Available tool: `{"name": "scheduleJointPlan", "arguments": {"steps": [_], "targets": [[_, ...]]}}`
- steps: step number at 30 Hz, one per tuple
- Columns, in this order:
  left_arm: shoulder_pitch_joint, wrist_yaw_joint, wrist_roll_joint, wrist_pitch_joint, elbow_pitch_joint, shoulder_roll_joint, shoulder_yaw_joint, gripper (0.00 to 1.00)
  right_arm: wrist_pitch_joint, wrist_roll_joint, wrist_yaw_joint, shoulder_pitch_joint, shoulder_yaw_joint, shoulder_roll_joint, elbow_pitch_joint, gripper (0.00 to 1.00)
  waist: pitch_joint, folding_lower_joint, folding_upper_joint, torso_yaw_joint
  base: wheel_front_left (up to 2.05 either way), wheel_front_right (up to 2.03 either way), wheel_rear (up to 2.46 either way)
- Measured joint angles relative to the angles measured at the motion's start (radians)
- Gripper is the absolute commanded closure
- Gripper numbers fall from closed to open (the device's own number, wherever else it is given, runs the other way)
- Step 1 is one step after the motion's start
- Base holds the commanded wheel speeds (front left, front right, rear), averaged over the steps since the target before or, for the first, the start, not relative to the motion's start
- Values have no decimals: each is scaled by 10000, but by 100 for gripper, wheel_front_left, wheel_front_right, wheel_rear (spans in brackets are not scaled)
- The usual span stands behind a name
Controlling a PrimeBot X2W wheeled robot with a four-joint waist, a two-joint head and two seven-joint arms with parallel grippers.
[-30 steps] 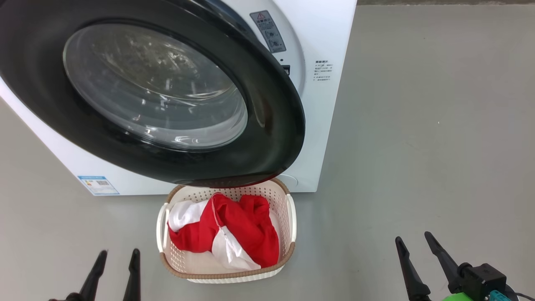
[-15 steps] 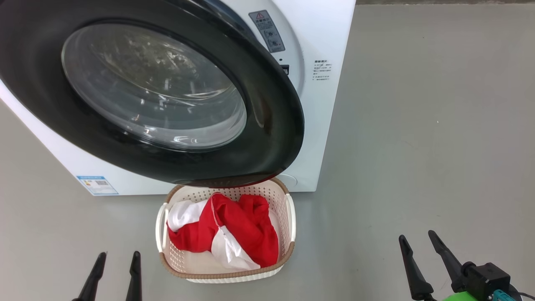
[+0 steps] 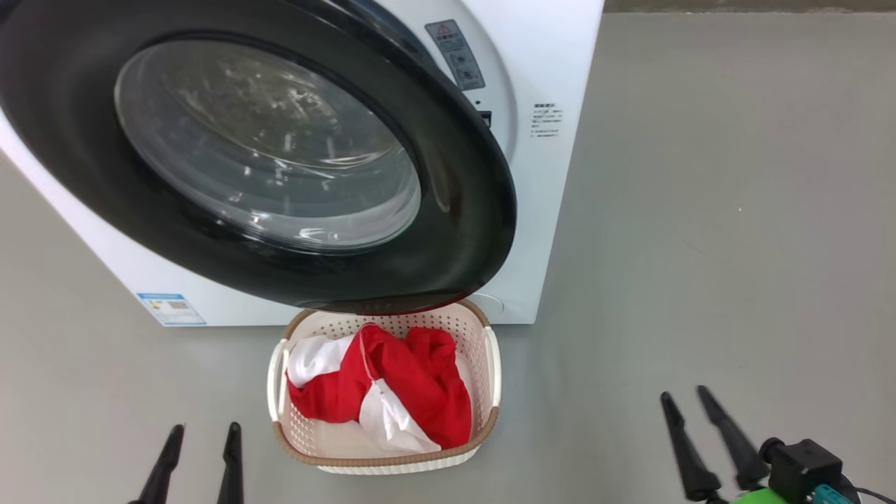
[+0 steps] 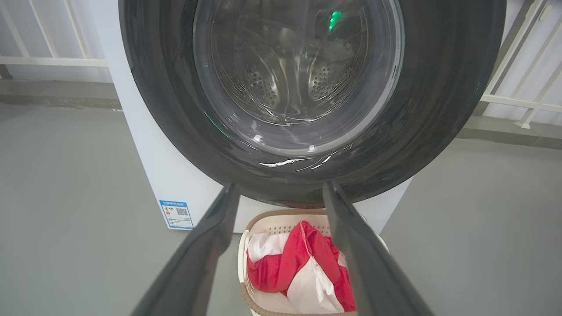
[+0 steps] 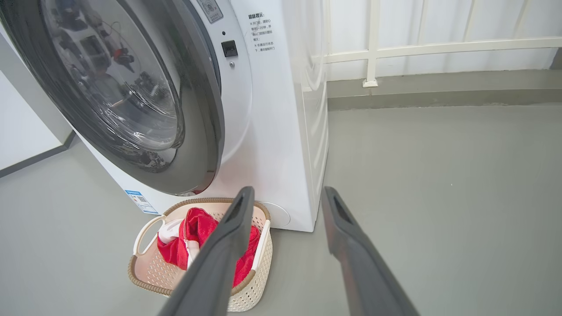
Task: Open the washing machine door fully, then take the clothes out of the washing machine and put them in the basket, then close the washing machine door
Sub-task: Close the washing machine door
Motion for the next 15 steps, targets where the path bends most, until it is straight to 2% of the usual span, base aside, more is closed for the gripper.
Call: {"name": "scheduleJointPlan", "arguments": {"steps": [6,15], "targets": [[-7,0,-2,0,12,-48,-228,0,0,82,0,-543,757,-21,21,100,-10,0,0,284,0,0,0],[-111,0,-59,0,27,-86,-598,0,0,173,0,-2504,1939,-58,196,100,154,0,0,829,0,0,0]]}}
